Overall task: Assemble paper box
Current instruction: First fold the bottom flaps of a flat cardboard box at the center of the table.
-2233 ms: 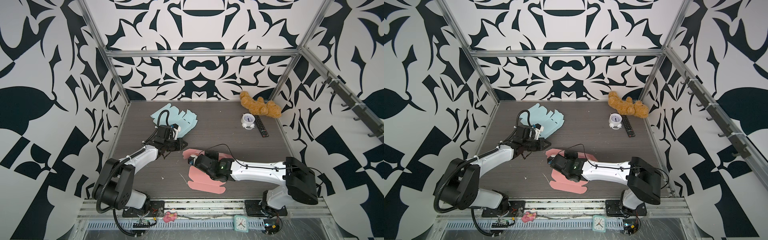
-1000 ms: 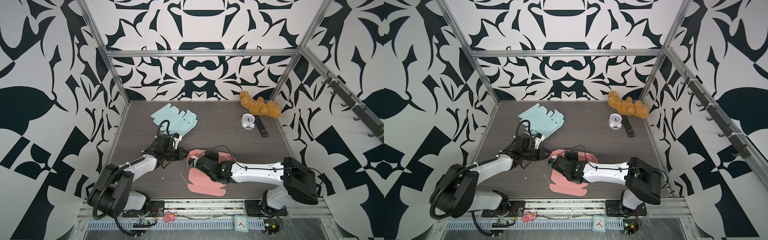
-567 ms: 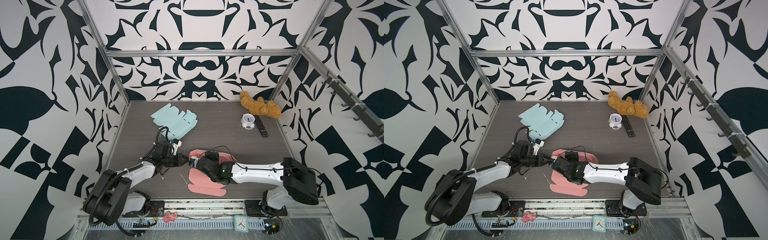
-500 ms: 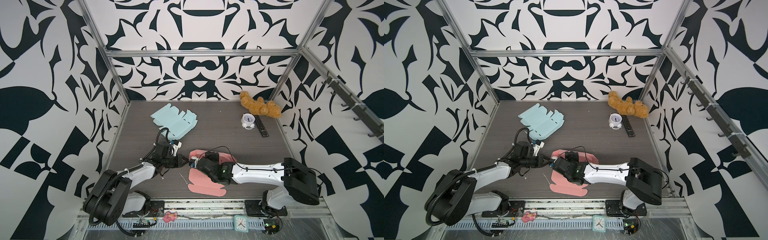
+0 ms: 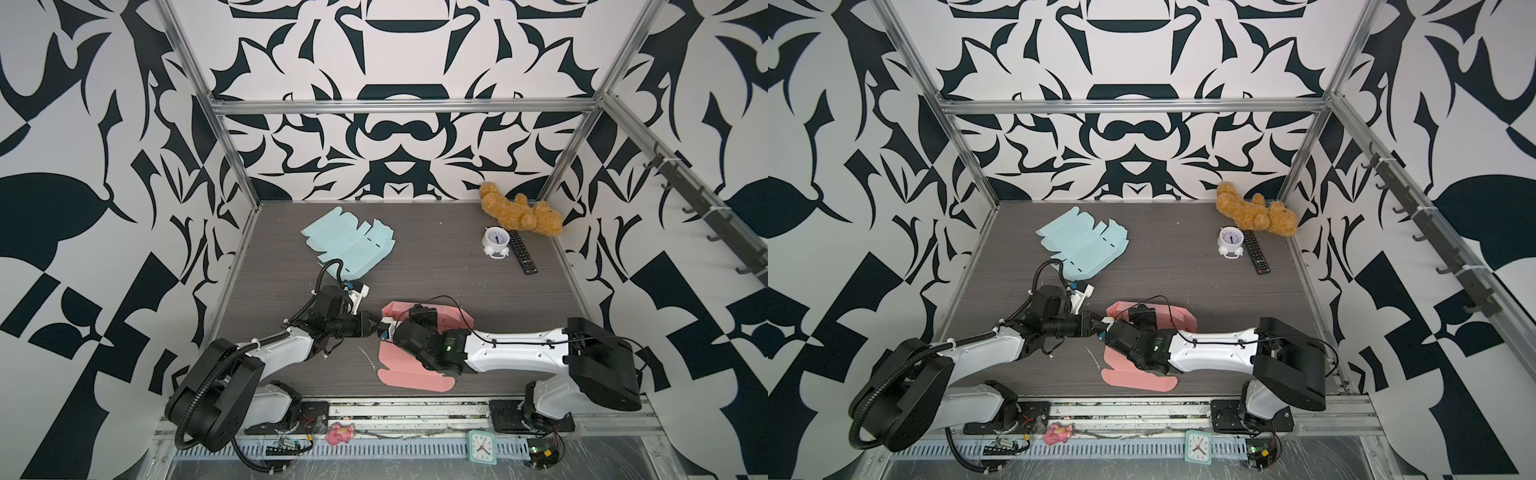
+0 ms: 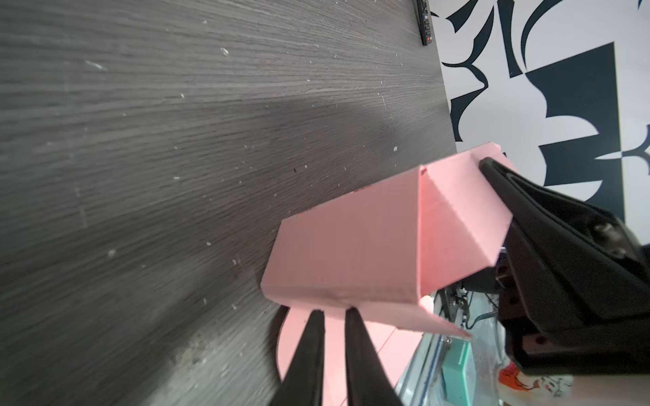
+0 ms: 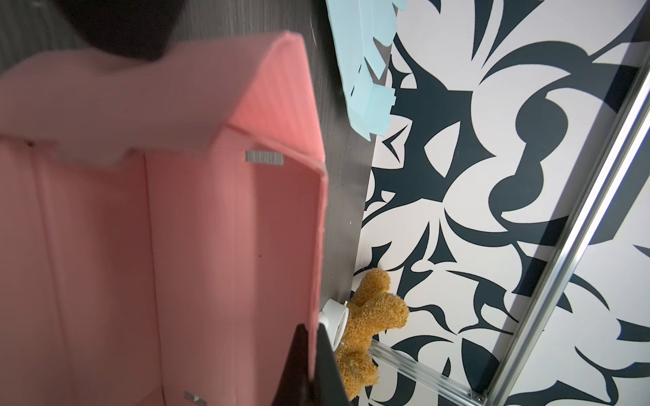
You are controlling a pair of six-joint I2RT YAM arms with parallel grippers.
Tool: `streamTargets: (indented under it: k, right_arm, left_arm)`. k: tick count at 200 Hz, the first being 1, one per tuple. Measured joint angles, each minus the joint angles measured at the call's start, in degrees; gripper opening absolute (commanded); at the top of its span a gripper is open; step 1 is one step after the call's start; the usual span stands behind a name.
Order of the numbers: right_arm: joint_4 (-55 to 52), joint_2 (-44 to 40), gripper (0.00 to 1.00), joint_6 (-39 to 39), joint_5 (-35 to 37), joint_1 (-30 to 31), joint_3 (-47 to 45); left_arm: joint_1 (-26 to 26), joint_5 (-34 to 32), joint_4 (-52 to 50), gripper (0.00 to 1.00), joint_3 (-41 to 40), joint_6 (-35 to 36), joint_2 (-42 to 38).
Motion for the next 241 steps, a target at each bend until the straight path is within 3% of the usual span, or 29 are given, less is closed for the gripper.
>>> streamTargets:
  k: [74,107,155,176,192,217,241]
  right_arm:
    - [2.8,1.55,0.0,-1.9,3.32,1.01,-0.83]
    - [3.21,1.6,0.0,-2.05,3.69,1.11,-1.01]
    - [3.17,1.57,0.0,-2.03,3.8,1.27,-1.05]
    - [3.15,1.57,0.0,-2.01,3.82,1.42,-1.05]
    - [2.97,1.51,0.0,-1.9,3.82,1.44,-1.05]
    - [2.43,1.36,0.0,-1.49,3.69,1.46,-1.05]
    - [2.25,1.36,0.0,-1.33,3.58,1.46,-1.05]
  left_arm:
    - [-0.37,-1.99,1.95,0.26,-0.9,0.66,0.52]
    - [-1.27,-2.16,5.07,0.34,-1.95,0.76,0.5]
    - [-2.29,-3.52,10.54,0.36,-4.07,-0.74,1.73]
    - [-2.97,-3.43,13.31,0.48,-4.09,-1.05,4.52]
    - [-3.26,-3.06,15.82,0.51,-4.09,-1.66,6.78]
    - [-3.52,-2.19,19.8,0.51,-4.11,-2.25,9.16]
    - [-3.76,-1.75,22.01,0.45,-4.17,-2.69,10.14]
